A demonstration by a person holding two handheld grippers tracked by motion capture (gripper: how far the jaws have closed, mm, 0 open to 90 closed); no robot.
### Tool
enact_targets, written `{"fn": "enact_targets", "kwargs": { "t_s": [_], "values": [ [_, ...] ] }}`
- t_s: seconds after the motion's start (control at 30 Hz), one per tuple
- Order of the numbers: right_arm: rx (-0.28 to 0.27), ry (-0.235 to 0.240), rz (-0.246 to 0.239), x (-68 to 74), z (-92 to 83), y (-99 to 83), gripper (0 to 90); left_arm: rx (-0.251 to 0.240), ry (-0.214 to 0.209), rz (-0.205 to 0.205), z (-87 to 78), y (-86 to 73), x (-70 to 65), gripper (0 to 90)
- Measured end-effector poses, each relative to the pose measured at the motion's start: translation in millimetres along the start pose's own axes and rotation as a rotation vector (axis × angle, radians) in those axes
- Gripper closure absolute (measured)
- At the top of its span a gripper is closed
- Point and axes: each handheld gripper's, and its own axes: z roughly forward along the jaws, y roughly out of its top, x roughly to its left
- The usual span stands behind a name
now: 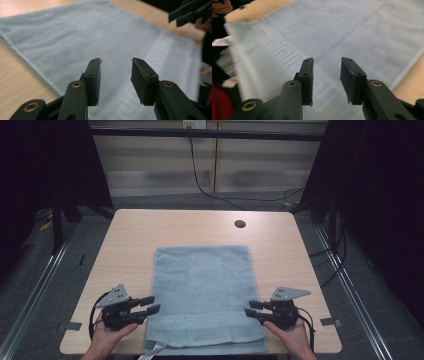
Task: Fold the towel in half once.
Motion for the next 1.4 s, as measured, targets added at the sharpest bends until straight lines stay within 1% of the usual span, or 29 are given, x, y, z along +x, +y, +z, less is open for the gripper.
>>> {"fn": "enact_targets", "kwargs": {
  "t_s": [0.03,0.07,0.1,0.17,0.2,0.23,0.3,0.33,0.37,0.4,0.43,0.5,0.53,0.57,0.63,0.7,0.83,0.87,0.93,0.97,1.0,1.07,1.1,1.17,1.2,1.23,1.3,1.33,1.4],
  "values": [
    [0.002,-0.009,0.002,-4.1,5.2,4.5,63.1,0.009,0.012,-0.007,6.3,2.3,5.7,59.5],
    [0.002,-0.007,0.004,-9.0,10.5,9.2,63.1,0.023,0.017,-0.016,13.0,5.2,12.5,59.6],
    [0.002,-0.010,0.003,-13.6,15.5,14.3,63.1,0.029,0.040,-0.024,21.0,8.7,20.2,59.7],
    [0.005,-0.019,0.001,-22.9,24.8,24.7,62.7,0.053,0.061,-0.025,32.1,14.7,31.9,59.9],
    [0.000,-0.022,0.003,-27.8,29.3,29.6,62.6,0.053,0.072,-0.041,38.1,17.8,38.6,60.0],
    [-0.005,-0.020,0.012,-32.3,34.1,33.9,62.5,0.064,0.074,-0.059,44.4,21.1,45.0,59.9],
    [0.004,-0.032,0.012,-40.5,45.3,41.1,62.2,0.062,0.108,-0.057,55.8,25.1,54.8,60.1],
    [0.013,-0.043,0.009,-44.4,51.1,43.2,62.0,0.079,0.116,-0.082,62.5,26.3,60.6,60.4],
    [0.024,-0.055,0.009,-48.9,58.2,44.5,62.0,0.088,0.114,-0.095,66.3,26.7,63.2,60.3],
    [0.029,-0.064,0.013,-51.3,62.0,44.6,61.9,0.090,0.117,-0.098,71.4,25.6,66.0,59.9],
    [0.037,-0.072,0.019,-55.1,67.8,43.7,61.6,0.093,0.120,-0.094,73.7,24.2,67.2,60.0],
    [0.063,-0.096,0.021,-58.6,74.7,40.8,61.6,0.137,0.138,-0.082,79.0,19.8,69.6,60.1],
    [0.077,-0.097,0.024,-60.4,77.5,38.1,61.5,0.141,0.130,-0.080,79.7,18.1,70.5,60.0],
    [0.088,-0.095,0.032,-61.2,79.6,35.2,60.8,0.142,0.123,-0.080,79.3,17.4,70.6,59.7],
    [0.111,-0.097,0.028,-60.0,82.1,30.6,60.5,0.141,0.124,-0.077,78.2,17.4,70.9,59.4],
    [0.119,-0.096,0.037,-57.2,79.8,29.1,60.3,0.141,0.114,-0.078,78.7,15.2,69.6,58.7],
    [0.145,-0.112,0.028,-47.5,74.3,25.0,60.6,0.136,0.110,-0.045,77.9,10.9,64.2,58.2],
    [0.147,-0.111,0.030,-45.3,72.9,23.8,60.6,0.131,0.112,-0.038,77.5,9.0,61.8,57.8],
    [0.129,-0.116,0.018,-40.8,69.9,18.0,60.5,0.127,0.115,-0.028,76.2,6.6,58.1,56.9],
    [0.124,-0.110,0.015,-39.9,69.1,16.5,60.4,0.132,0.104,-0.027,74.8,5.7,56.4,56.3],
    [0.130,-0.102,0.012,-38.6,67.2,15.5,60.3,0.130,0.100,-0.032,74.0,5.2,55.7,56.2],
    [0.130,-0.092,0.018,-35.9,64.6,13.1,60.3,0.137,0.079,-0.042,71.2,3.7,53.9,56.2],
    [0.128,-0.085,0.015,-34.3,62.5,10.9,60.4,0.147,0.075,-0.037,70.2,3.9,52.7,56.2],
    [0.139,-0.082,0.025,-31.6,59.6,9.6,60.5,0.157,0.050,-0.050,68.0,3.7,51.8,55.0],
    [0.154,-0.079,0.023,-30.0,58.2,9.8,60.5,0.155,0.040,-0.055,67.4,2.6,50.5,55.0],
    [0.163,-0.079,0.024,-28.2,56.9,9.7,60.5,0.158,0.040,-0.040,66.8,1.9,48.8,54.9],
    [0.166,-0.081,0.022,-24.4,55.0,7.8,60.4,0.171,0.047,-0.033,65.4,1.4,43.7,54.9],
    [0.166,-0.081,0.019,-21.8,53.9,6.3,60.4,0.176,0.054,-0.022,64.6,0.9,41.1,54.9],
    [0.175,-0.073,0.019,-18.1,51.1,4.5,60.4,0.183,0.052,-0.017,62.8,-0.5,36.4,54.9]
  ]
}}
